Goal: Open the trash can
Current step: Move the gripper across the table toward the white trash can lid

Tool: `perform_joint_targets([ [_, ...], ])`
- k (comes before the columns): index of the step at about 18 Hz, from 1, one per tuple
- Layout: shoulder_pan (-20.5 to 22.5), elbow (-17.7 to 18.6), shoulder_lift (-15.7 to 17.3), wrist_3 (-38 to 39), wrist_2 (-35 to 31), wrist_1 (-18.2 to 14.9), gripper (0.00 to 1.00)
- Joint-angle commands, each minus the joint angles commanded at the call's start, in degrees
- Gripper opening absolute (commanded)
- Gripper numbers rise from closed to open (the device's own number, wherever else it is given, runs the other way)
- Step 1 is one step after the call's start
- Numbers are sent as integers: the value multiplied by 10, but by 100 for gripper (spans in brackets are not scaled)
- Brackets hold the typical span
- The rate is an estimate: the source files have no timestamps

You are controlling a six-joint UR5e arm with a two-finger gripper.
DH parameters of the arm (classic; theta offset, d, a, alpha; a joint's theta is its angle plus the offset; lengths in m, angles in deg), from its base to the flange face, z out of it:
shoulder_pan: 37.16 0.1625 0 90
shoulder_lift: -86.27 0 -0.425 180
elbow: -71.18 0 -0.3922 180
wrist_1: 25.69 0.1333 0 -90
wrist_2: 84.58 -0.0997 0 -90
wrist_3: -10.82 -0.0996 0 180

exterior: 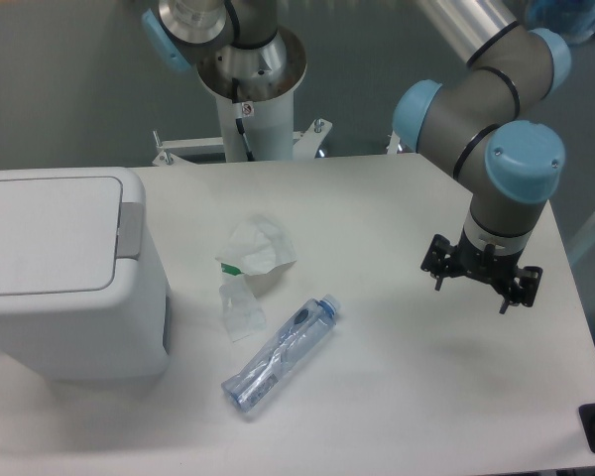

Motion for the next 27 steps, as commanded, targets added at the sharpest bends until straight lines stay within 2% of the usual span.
perform_joint_targets([
  [4, -3, 1, 4, 3, 0, -1, 100],
  [6, -13, 8, 21, 18, 0, -9, 100],
  [8, -21, 8, 39, 37, 0, -40, 100],
  [10, -32, 8, 55, 93, 0, -79, 100],
  [14, -81, 9, 85, 192, 1, -127, 100],
  [18, -125, 9, 109, 250, 19, -135, 100],
  [21, -134, 12, 130, 275, 46, -156, 100],
  [24, -137, 13, 135, 332, 103, -155, 100],
  [27, -156, 13, 136, 333, 112, -153, 100],
])
